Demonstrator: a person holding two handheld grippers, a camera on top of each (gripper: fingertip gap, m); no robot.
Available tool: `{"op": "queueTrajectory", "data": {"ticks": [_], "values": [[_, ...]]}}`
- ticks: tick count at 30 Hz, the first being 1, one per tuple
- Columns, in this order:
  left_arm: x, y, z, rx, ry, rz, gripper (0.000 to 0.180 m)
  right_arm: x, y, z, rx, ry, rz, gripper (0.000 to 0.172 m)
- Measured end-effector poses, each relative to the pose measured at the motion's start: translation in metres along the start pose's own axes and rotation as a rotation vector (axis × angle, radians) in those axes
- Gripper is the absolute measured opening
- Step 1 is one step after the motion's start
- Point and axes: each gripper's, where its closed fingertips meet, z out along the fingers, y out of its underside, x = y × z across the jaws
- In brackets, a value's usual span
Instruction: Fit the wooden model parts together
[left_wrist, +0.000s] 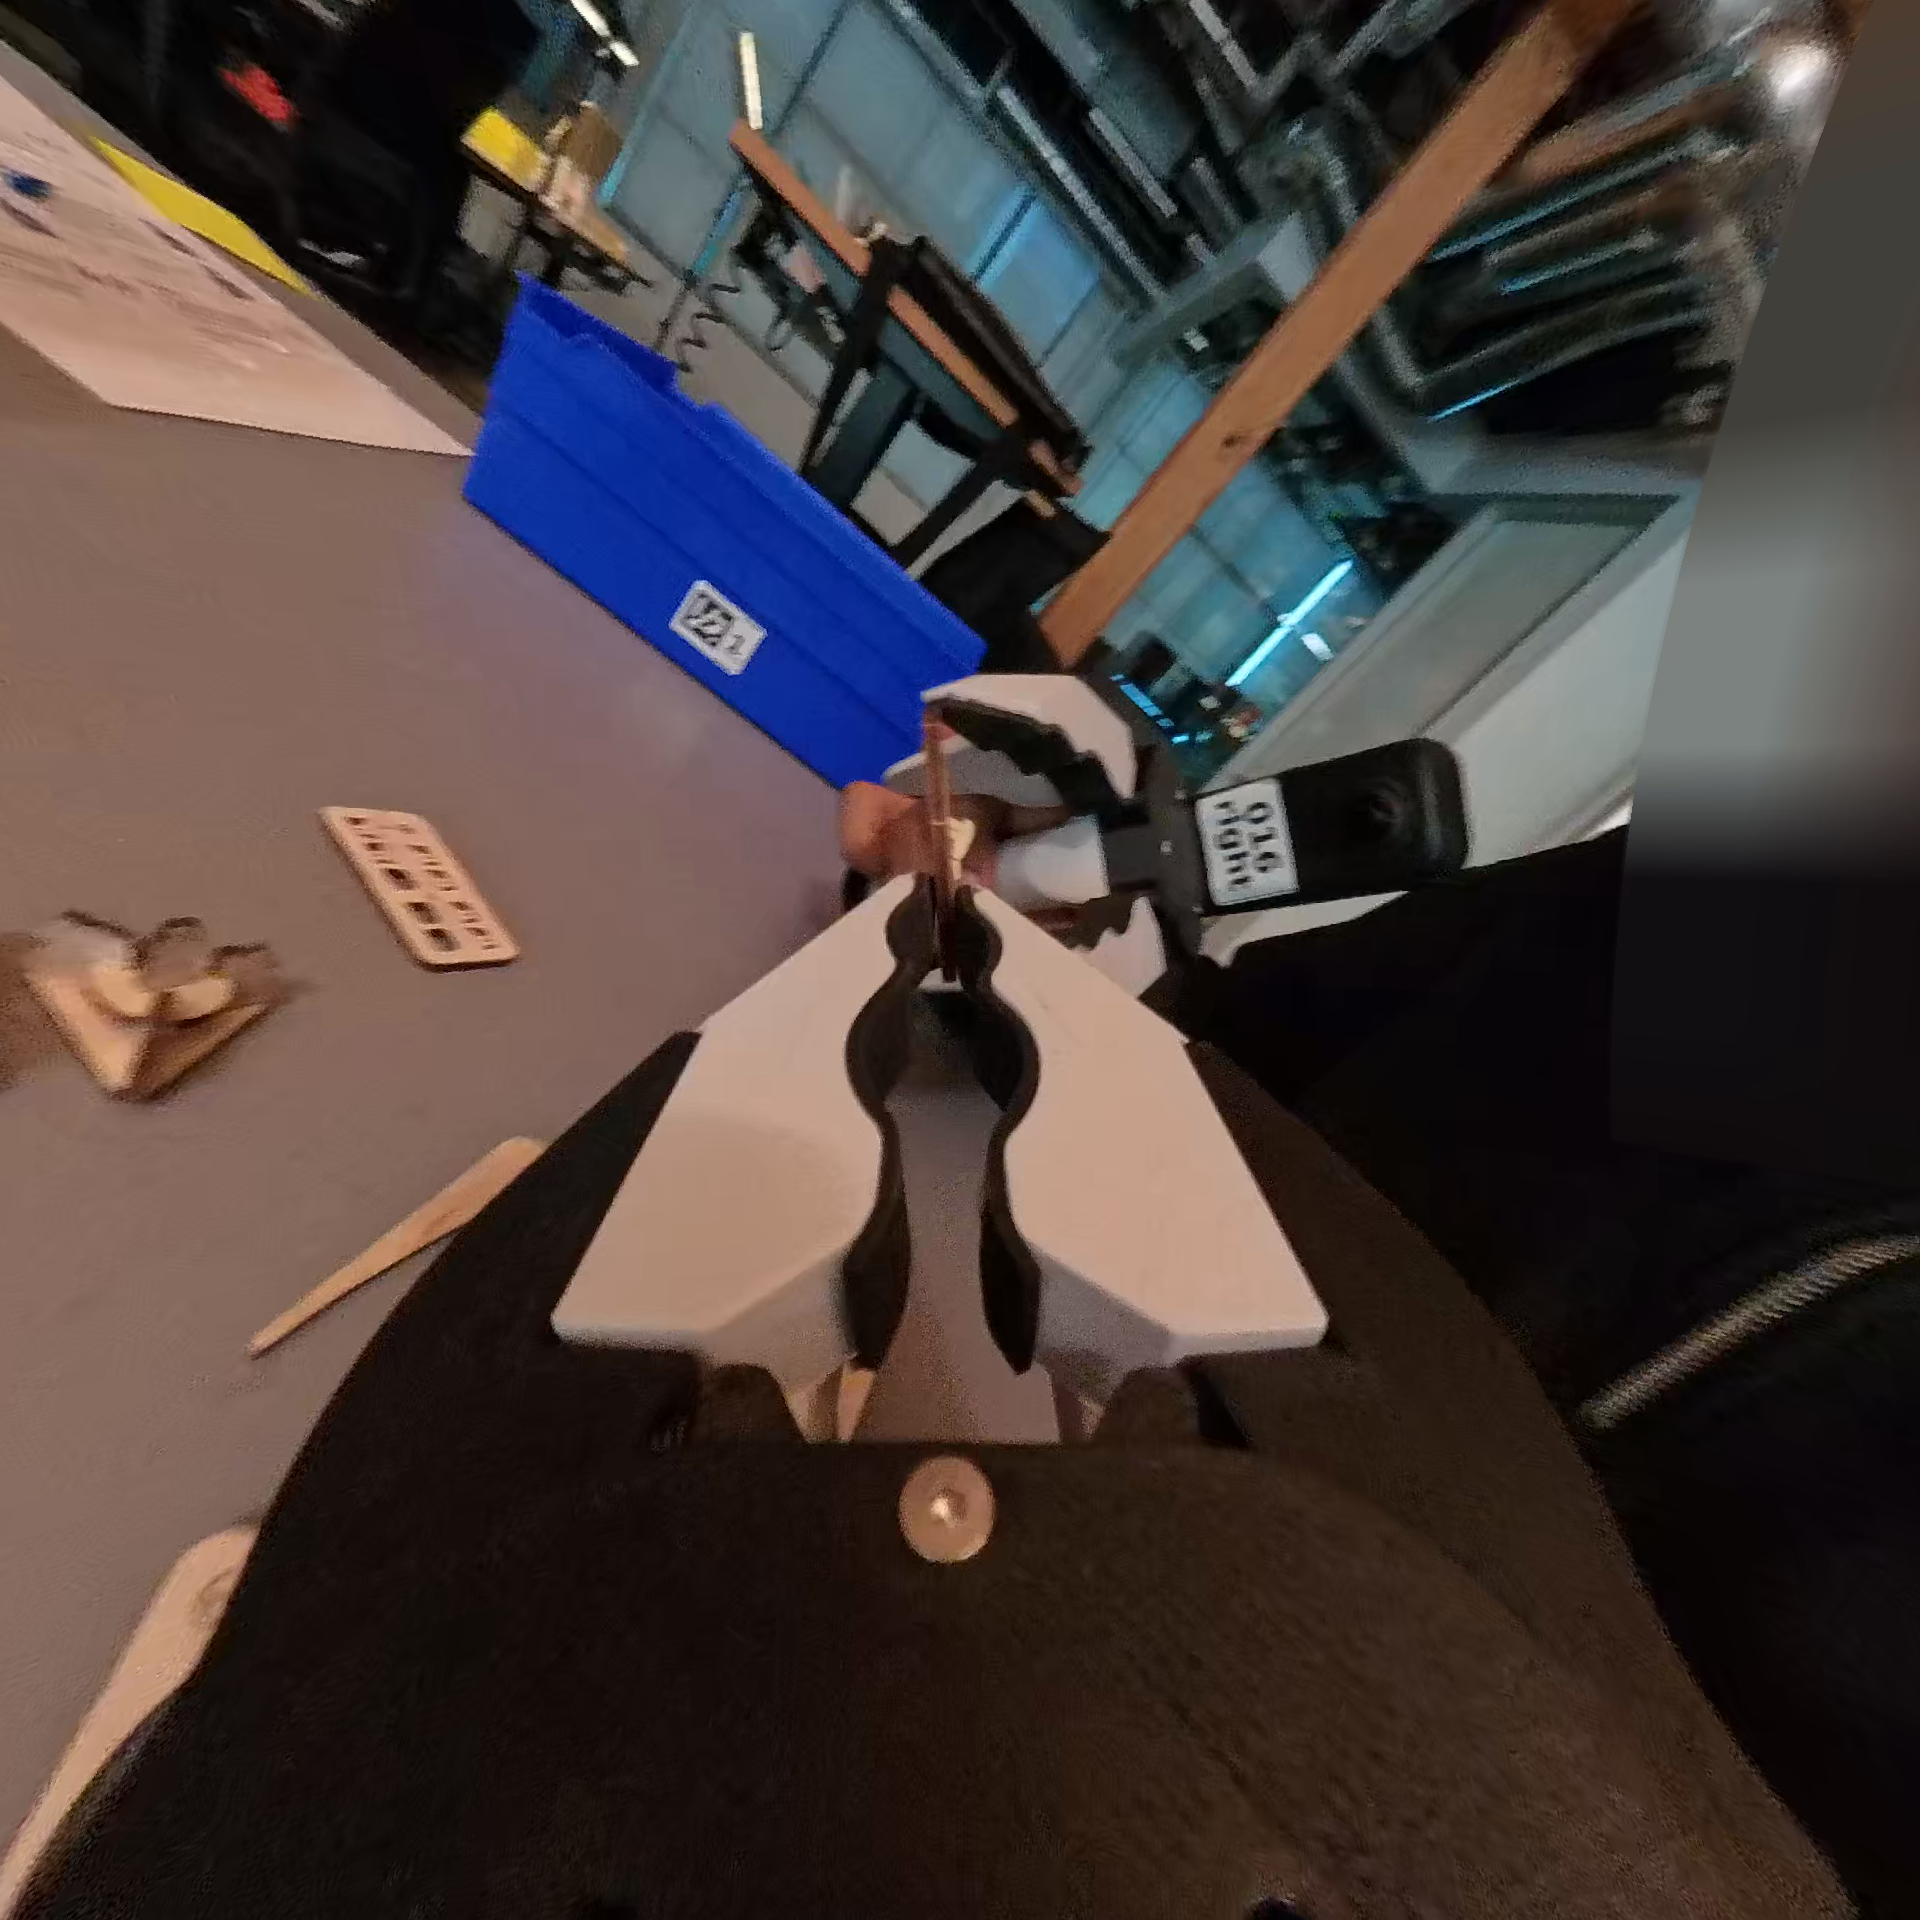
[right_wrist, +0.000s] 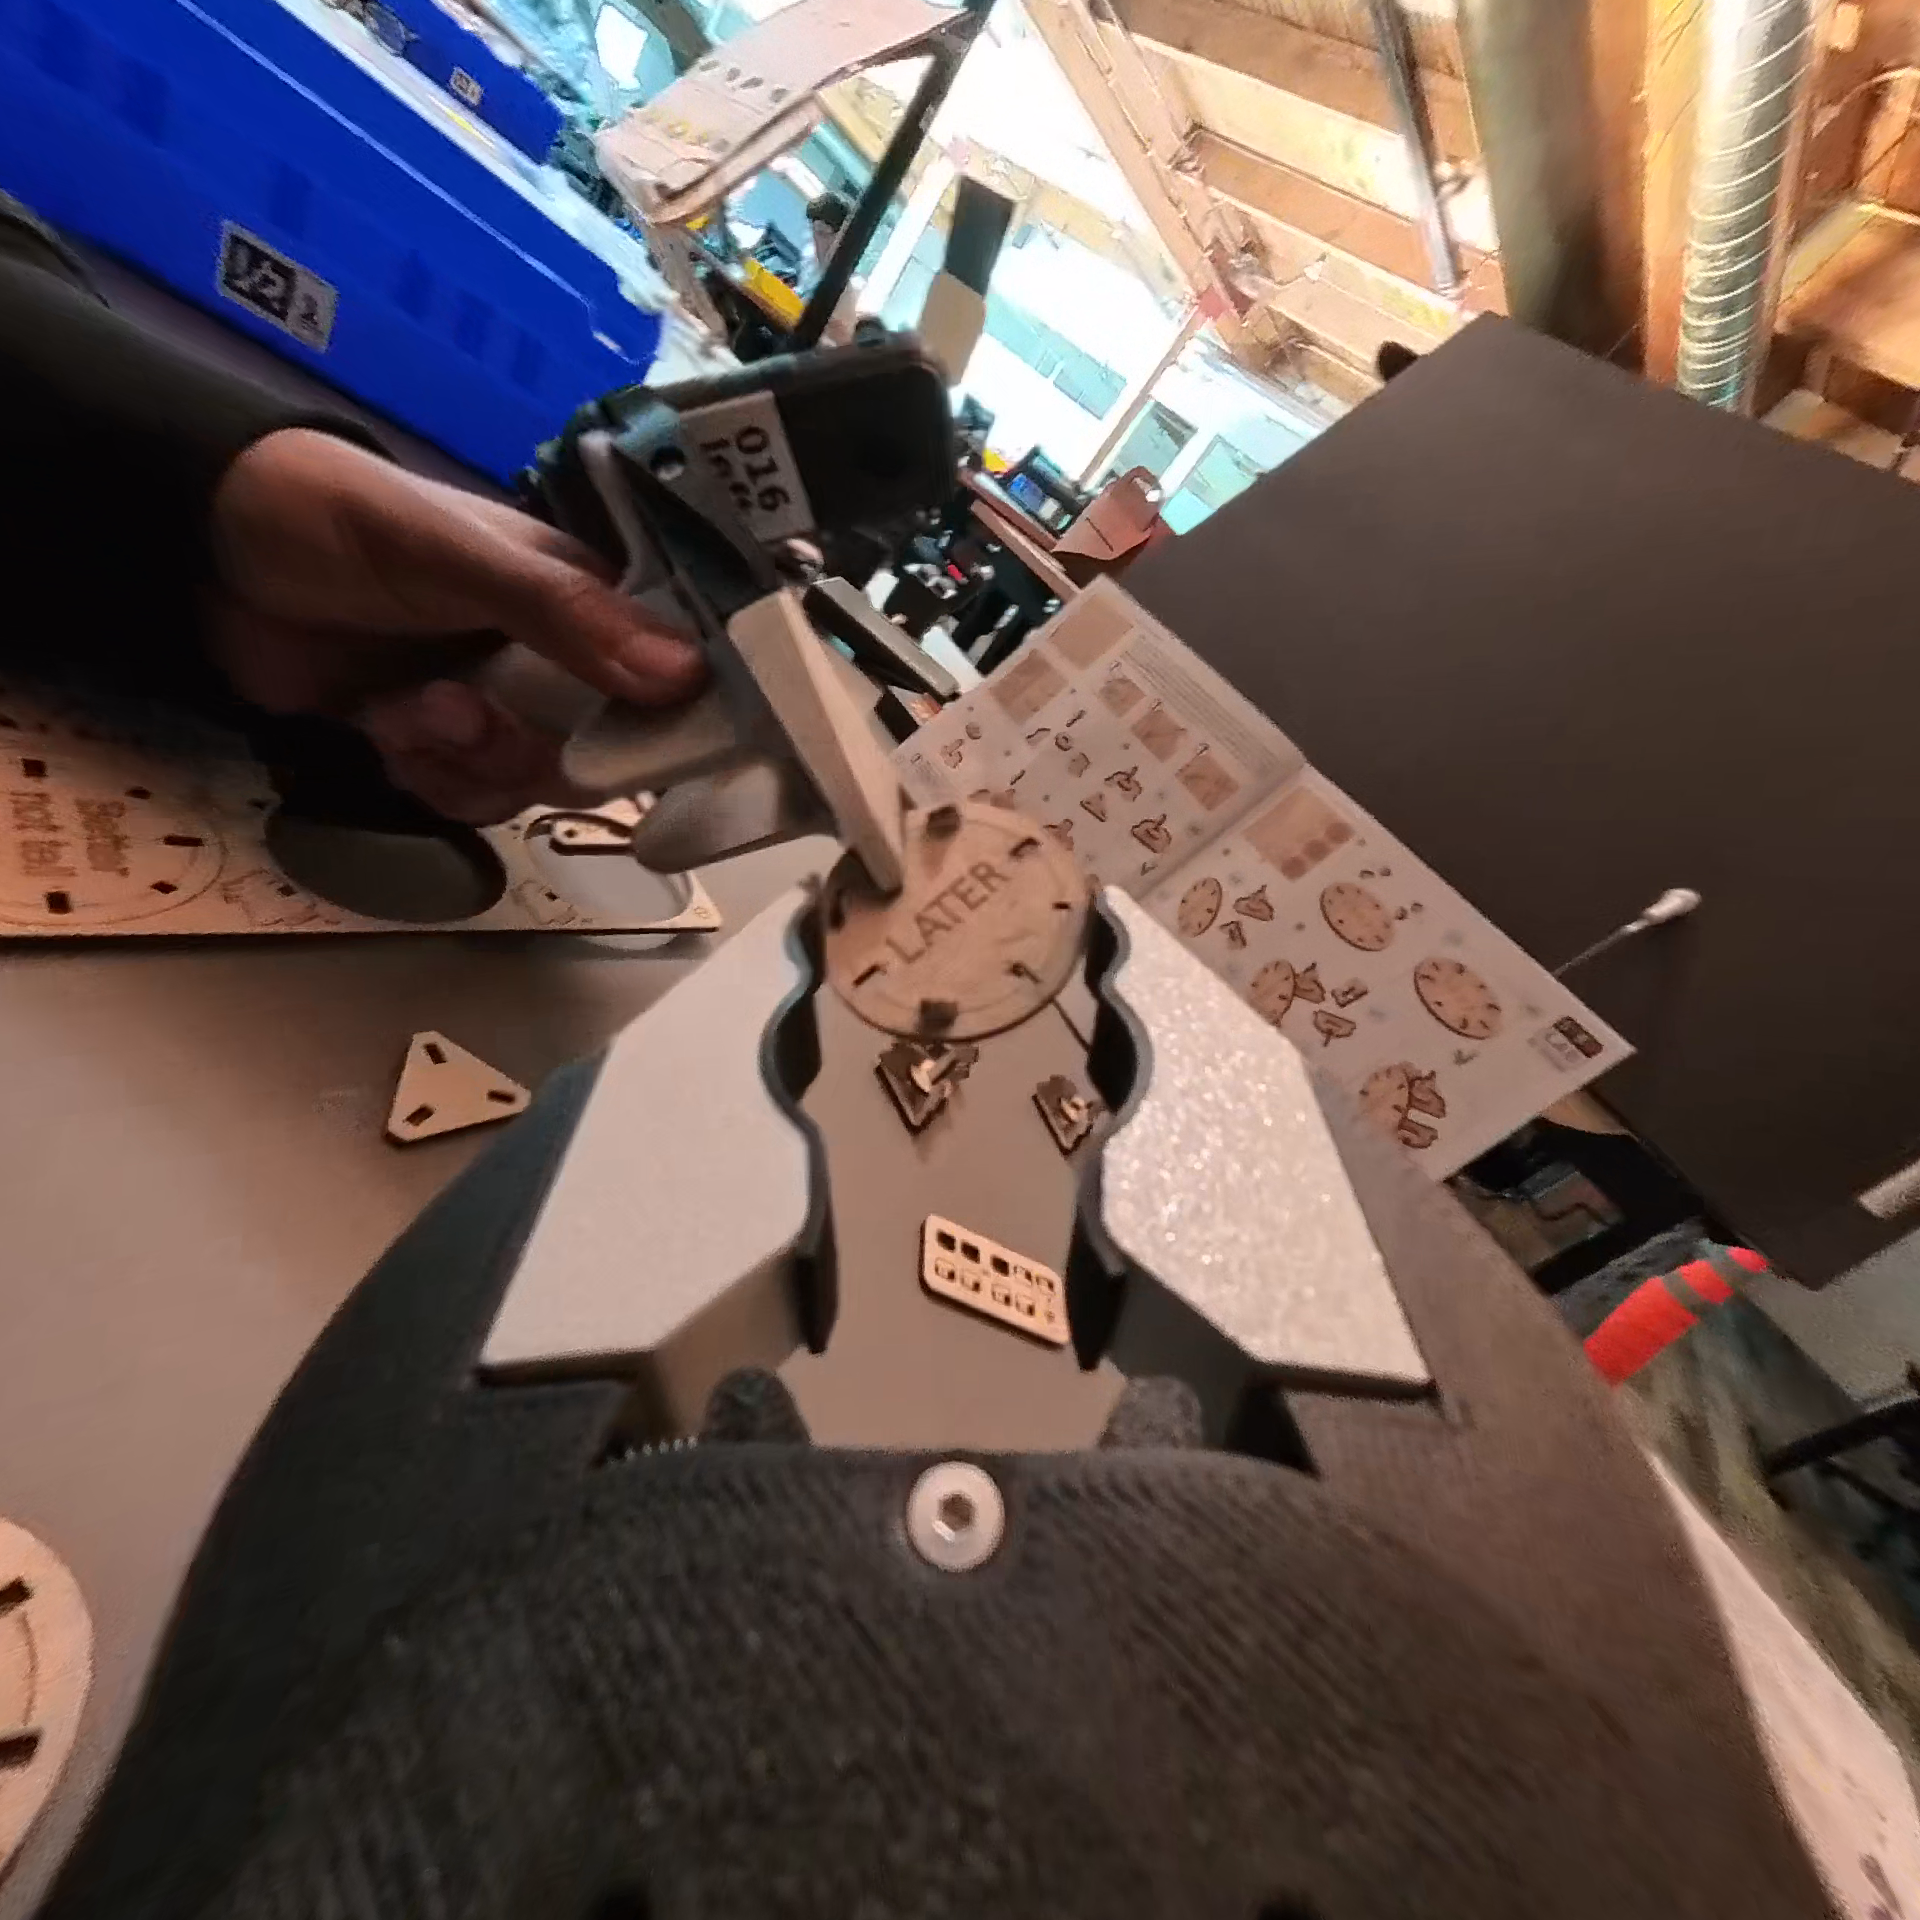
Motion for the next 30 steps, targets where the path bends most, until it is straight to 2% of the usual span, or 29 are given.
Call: {"op": "queueTrajectory", "data": {"ticks": [1, 3, 7, 11, 15, 17, 20, 24, 30], "values": [[-0.004, 0.0, -0.002, -0.012, -0.035, 0.028, 0.0, 0.003, 0.0, -0.001, 0.009, 0.03, -0.001, 0.038], [-0.008, 0.0, -0.004, -0.03, -0.077, 0.07, 0.0, 0.004, 0.003, -0.001, 0.021, 0.033, 0.022, 0.034], [-0.018, 0.008, -0.005, -0.109, -0.177, 0.179, 0.0, 0.014, 0.005, -0.001, 0.036, -0.004, 0.28, 0.056], [-0.014, 0.021, 0.003, -0.205, -0.209, 0.314, 0.0, 0.022, 0.002, -0.007, 0.081, -0.053, 0.463, 0.054], [-0.001, 0.026, 0.009, -0.217, -0.148, 0.364, 0.0, -0.001, -0.003, -0.008, 0.083, -0.258, 0.574, 0.052], [0.006, 0.023, 0.009, -0.196, -0.11, 0.363, 0.0, -0.006, -0.006, -0.008, 0.094, -0.292, 0.599, 0.052], [0.011, 0.021, 0.008, -0.181, -0.085, 0.369, 0.0, -0.009, -0.011, -0.01, 0.129, -0.309, 0.585, 0.032], [0.015, 0.024, 0.011, -0.194, -0.072, 0.391, 0.0, -0.011, -0.014, -0.01, 0.143, -0.328, 0.597, 0.03], [0.02, 0.024, 0.012, -0.189, -0.05, 0.395, 0.0, -0.015, -0.016, -0.011, 0.152, -0.326, 0.537, 0.014]]}}
